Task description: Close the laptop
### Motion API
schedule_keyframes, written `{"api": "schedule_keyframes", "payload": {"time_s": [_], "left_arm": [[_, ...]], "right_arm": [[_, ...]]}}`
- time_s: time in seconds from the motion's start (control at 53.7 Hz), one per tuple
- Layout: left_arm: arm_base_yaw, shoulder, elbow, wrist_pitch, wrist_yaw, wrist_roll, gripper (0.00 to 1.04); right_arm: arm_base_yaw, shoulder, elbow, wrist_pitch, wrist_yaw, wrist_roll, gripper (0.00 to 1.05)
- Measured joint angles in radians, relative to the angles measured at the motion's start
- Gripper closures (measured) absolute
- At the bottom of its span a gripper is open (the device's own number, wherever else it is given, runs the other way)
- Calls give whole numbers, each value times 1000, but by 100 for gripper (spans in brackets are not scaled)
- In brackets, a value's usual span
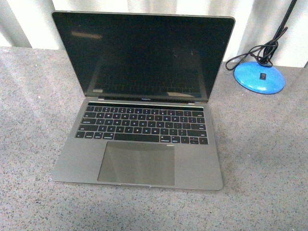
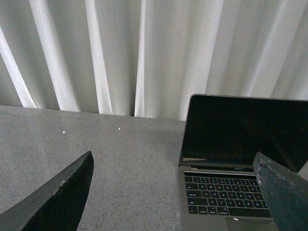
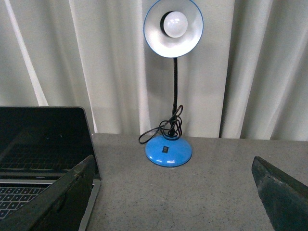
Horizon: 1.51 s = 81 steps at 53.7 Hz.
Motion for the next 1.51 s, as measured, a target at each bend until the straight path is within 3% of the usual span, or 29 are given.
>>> {"api": "schedule_keyframes", "payload": {"time_s": [0.968, 1.061, 1.079, 1.098, 1.135, 1.172, 1.266, 1.303, 1.359, 1.507], "left_arm": [[0, 0, 0, 0, 0, 0, 7], [0, 0, 0, 0, 3, 0, 7], [-5, 5, 3, -6, -21, -5, 7], [-31, 33, 19, -51, -116, -59, 7], [-128, 157, 92, -219, -404, -203, 7], [-194, 270, 130, -305, -615, -312, 7], [-226, 378, 136, -300, -872, -484, 7], [-223, 391, 138, -265, -919, -502, 7], [-201, 412, 151, -182, -908, -506, 7], [-110, 570, 196, 83, -700, -387, 7]], "right_arm": [[-1, 2, 1, -3, -1, 0, 10], [-114, 258, 143, -361, -312, -153, 10], [-125, 295, 150, -379, -330, -174, 10], [-135, 329, 152, -382, -341, -194, 10], [-153, 397, 156, -361, -343, -233, 10], [-161, 439, 163, -328, -342, -269, 10], [-172, 523, 188, -230, -343, -321, 10], [-172, 563, 203, -188, -342, -342, 10], [-169, 665, 237, -101, -334, -375, 10], [-135, 872, 327, 32, -311, -414, 10]]}}
